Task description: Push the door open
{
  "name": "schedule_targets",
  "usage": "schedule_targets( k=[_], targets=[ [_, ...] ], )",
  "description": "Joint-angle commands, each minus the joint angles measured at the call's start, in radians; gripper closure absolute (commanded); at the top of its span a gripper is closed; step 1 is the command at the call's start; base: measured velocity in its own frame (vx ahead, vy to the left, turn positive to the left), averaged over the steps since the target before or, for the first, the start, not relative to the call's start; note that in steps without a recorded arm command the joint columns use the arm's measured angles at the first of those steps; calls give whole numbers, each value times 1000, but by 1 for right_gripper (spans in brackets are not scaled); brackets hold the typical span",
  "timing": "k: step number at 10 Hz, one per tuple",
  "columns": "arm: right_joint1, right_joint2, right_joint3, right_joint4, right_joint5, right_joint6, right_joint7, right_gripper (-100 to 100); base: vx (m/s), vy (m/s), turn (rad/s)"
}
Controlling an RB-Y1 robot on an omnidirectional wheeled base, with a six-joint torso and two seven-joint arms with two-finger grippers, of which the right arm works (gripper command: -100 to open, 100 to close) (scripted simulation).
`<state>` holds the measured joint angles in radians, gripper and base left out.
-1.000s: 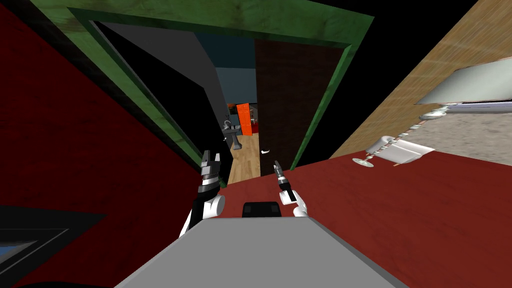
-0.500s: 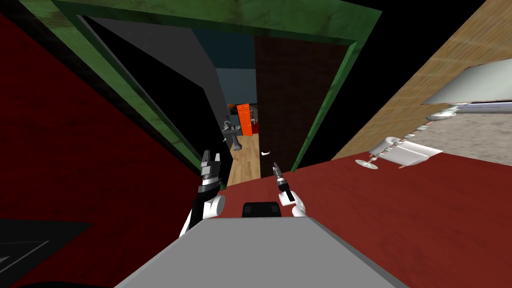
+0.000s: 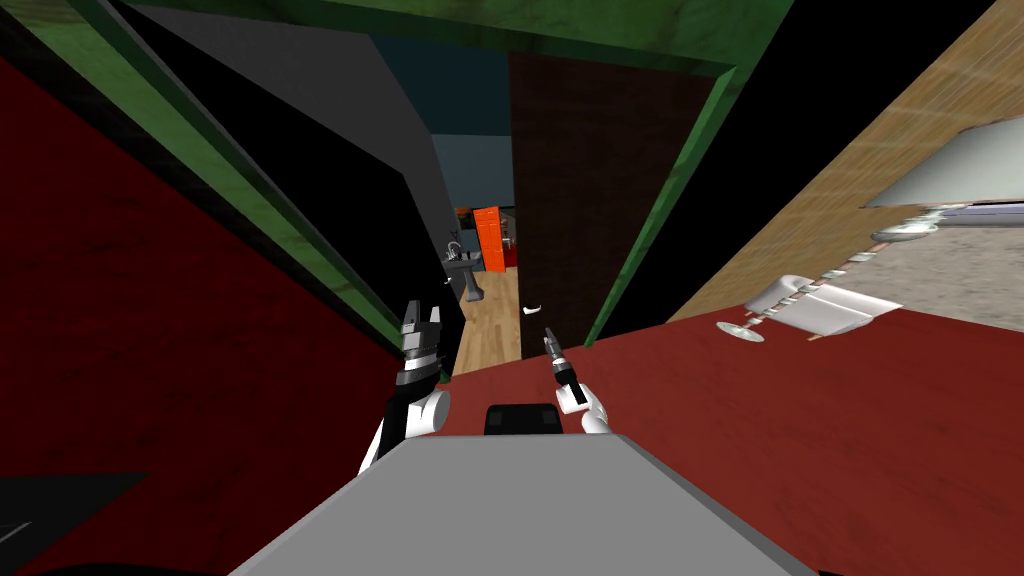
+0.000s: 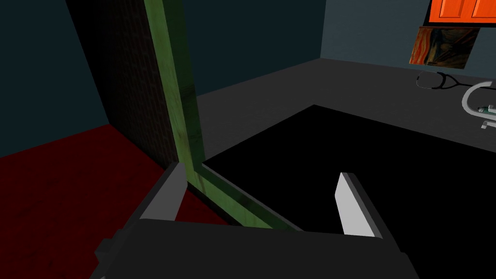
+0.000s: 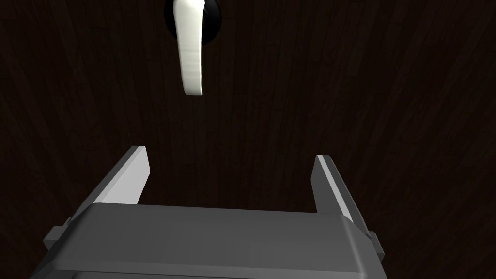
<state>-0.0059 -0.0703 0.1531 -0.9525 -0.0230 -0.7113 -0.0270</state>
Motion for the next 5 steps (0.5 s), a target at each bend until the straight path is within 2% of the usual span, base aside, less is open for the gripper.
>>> schedule_targets(
  k=[1, 5],
  targets=[
    [-10, 1, 6, 33, -4, -8, -2, -100, 89, -7, 15],
    [-38, 6, 16, 112, -11, -27, -7, -100, 94, -9, 9]
  ],
)
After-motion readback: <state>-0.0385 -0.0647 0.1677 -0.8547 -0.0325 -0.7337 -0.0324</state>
